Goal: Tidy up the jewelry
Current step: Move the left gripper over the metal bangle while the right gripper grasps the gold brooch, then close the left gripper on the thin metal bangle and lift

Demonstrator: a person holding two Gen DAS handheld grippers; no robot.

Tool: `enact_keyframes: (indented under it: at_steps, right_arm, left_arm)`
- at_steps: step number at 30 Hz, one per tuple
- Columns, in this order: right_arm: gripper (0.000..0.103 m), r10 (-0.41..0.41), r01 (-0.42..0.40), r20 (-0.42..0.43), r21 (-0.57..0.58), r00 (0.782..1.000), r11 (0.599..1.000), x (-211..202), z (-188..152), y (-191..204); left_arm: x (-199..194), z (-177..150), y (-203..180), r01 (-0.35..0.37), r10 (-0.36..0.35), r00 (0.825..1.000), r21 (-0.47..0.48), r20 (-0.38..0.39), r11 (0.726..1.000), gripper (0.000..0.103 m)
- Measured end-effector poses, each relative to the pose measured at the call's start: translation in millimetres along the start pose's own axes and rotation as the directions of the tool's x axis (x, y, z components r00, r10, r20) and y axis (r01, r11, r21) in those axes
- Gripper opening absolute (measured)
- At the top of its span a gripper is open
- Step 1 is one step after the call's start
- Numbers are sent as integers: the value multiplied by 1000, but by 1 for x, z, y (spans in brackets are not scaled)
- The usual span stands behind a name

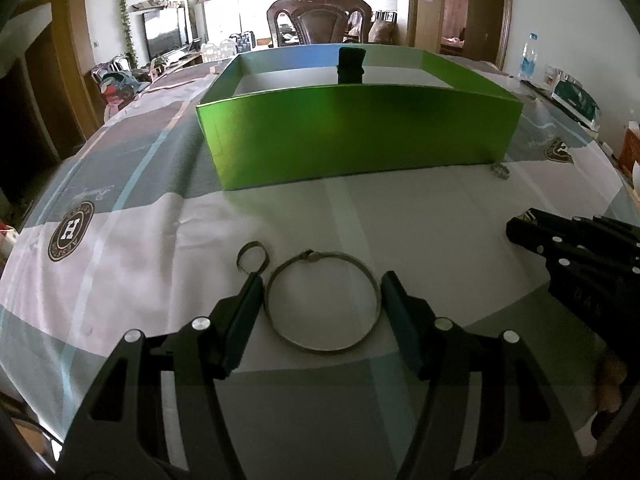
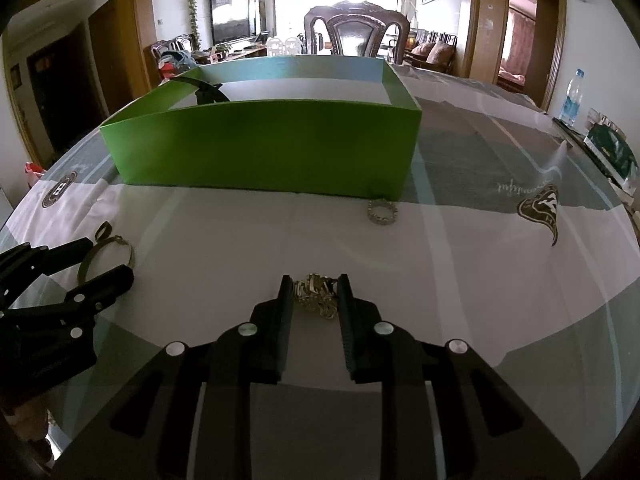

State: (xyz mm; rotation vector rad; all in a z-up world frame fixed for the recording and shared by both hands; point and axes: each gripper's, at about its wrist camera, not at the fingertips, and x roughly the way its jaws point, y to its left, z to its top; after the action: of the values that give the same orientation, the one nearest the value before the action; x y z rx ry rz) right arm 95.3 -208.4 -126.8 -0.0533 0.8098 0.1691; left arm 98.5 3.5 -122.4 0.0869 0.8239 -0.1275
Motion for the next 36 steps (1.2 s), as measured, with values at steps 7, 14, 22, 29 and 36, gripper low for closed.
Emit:
enact_keyframes:
  at_steps: [7, 14, 22, 29, 36]
  right_arm:
    - [23, 1, -1, 0, -1, 1000, 1000, 0, 0, 0]
    - [23, 1, -1, 0, -1, 1000, 1000, 0, 0, 0]
    - [23, 1, -1, 1, -1, 1000, 1000, 0, 0, 0]
    - [23, 1, -1, 1, -1, 1000, 1000, 0, 0, 0]
    - [23, 16, -16, 36, 6, 999, 1000, -6, 0, -2]
  left_arm:
    - [1, 0, 0, 0, 0, 1000, -3, 1, 1000, 63]
    - [1, 0, 0, 1, -1, 1000, -3, 2, 1000, 63]
    - [0, 1, 0, 5, -5, 1000, -4, 2, 1000, 63]
    - [0, 1, 0, 6, -6, 1000, -5, 3, 1000, 62]
    - [-2, 1, -5, -9, 9, 1000, 7, 9, 1000, 60]
